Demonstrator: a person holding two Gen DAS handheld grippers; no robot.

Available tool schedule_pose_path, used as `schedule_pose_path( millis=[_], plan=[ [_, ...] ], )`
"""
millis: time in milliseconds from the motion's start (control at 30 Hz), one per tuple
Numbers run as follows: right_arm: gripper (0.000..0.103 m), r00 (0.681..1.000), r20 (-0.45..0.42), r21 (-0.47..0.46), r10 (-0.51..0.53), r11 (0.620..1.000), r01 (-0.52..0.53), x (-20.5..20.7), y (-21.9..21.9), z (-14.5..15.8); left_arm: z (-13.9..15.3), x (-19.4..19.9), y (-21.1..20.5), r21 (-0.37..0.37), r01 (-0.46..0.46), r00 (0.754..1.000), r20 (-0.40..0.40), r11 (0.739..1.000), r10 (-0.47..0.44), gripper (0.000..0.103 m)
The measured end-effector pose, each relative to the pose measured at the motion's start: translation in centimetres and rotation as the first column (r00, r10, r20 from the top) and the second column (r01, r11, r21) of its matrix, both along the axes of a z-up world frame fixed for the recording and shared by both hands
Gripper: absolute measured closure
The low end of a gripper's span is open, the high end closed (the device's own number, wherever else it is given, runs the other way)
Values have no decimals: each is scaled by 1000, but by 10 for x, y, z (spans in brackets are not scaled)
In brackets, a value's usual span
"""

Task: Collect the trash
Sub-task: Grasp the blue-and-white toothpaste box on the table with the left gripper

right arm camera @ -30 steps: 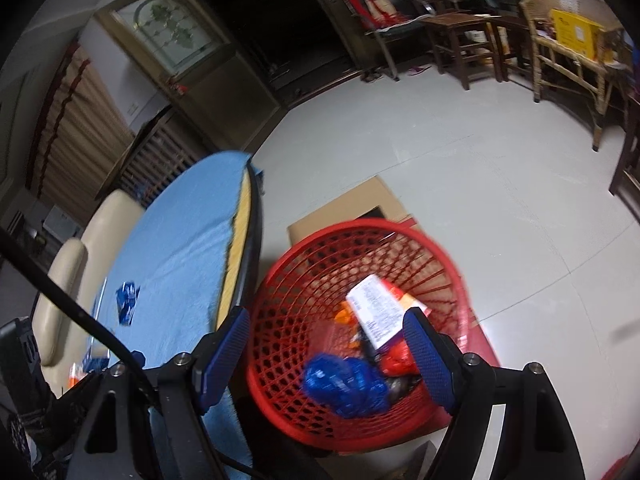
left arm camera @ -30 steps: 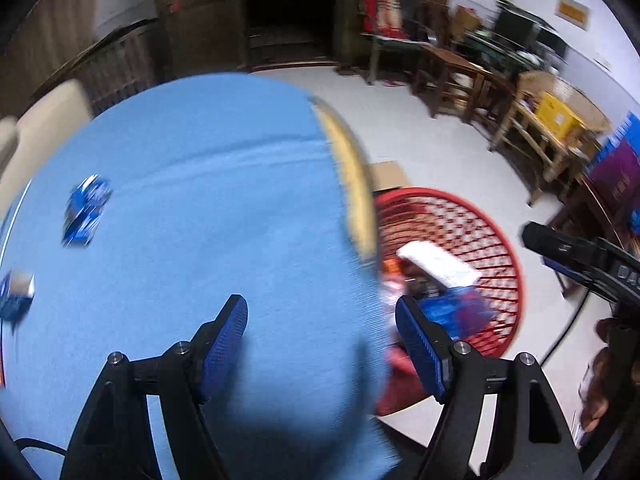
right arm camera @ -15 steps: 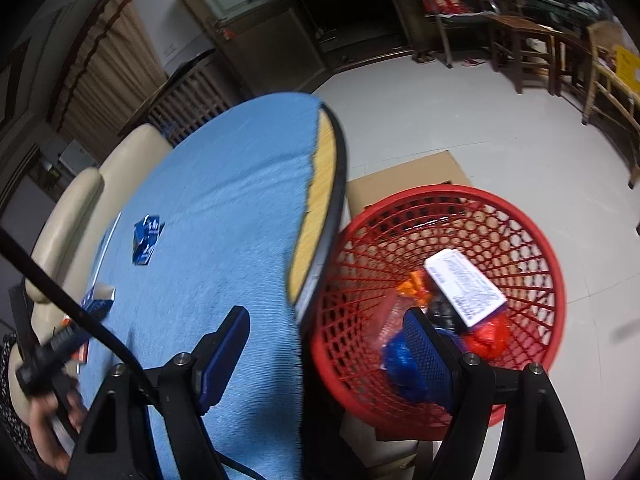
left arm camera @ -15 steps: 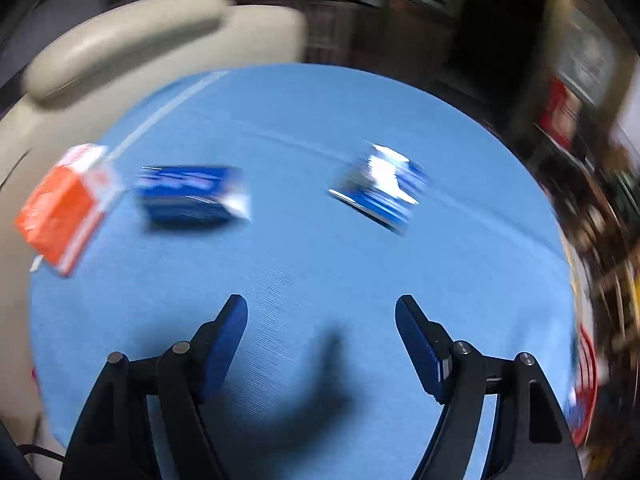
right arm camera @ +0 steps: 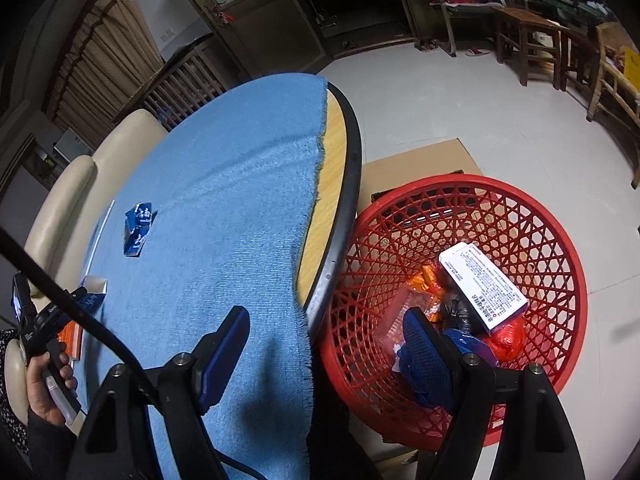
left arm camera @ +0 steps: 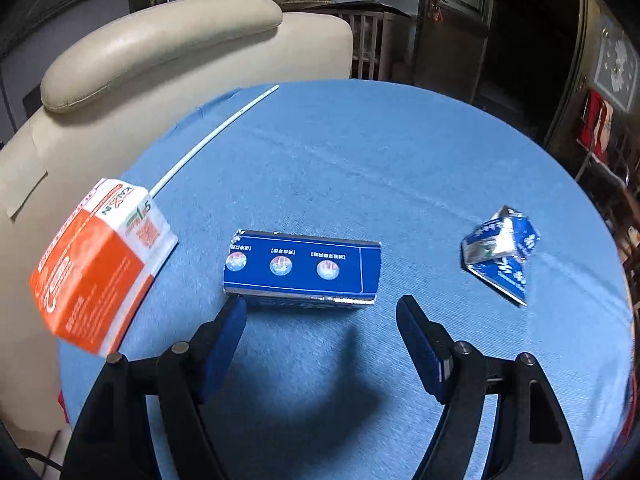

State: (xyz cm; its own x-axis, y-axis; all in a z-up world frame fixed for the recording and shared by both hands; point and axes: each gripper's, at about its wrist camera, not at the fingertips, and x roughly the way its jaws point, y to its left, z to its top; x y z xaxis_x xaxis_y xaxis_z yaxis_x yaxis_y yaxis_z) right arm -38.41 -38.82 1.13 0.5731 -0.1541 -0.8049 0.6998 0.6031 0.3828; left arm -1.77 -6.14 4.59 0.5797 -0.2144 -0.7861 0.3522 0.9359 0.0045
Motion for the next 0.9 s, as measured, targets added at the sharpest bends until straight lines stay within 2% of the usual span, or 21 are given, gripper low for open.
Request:
schedule_pose_path(
  millis=[233,300,333,367,433,567,633,667,700,767,867,900],
  plan=[
    [21,1000,-13,-2,26,1000,-26,15,1,-1,-8,14,-4,12,-1,1000,10,1000,1,25],
    [21,999,-17,0,30,1000,-30,19,1,-3,-9,18,0,-23,9,1000,7,1000,-9,29],
    [21,999,-18,0,33,999,-33,20,2,-3,-10,19,3,-44,9,1000,3,999,-9,37],
    [21,999,-20,0,38,999,-38,23,3,-3,-11,21,5,-48,6,1000,-5,999,-6,60],
    [21,999,-26,0,45,999,-45,26,5,-4,-16,26,10,-54,-7,999,-50,998,5,82],
    [21,998,-36,7,54,999,-54,35,8,-8,-17,25,26,-55,-41,998,-54,998,38,85],
    [21,997,-39,7,64,998,-64,39,9,-9,-17,23,40,-65,-63,996,-73,996,58,81],
    [21,997,-42,7,69,998,-69,41,10,-10,-17,23,43,-64,-65,995,-78,996,60,67],
    [21,996,-43,8,73,997,-72,43,11,-10,-16,20,49,-67,-65,995,-77,996,59,45],
    [21,996,-44,15,79,997,-79,47,12,-13,-9,13,55,-68,-66,997,-46,996,63,25],
    [20,995,-46,21,92,996,-91,54,16,-16,7,-3,56,-67,-45,999,15,997,46,23],
    [19,994,-54,13,92,996,-91,56,17,-16,10,-4,54,-64,-43,999,24,997,45,19]
  ],
)
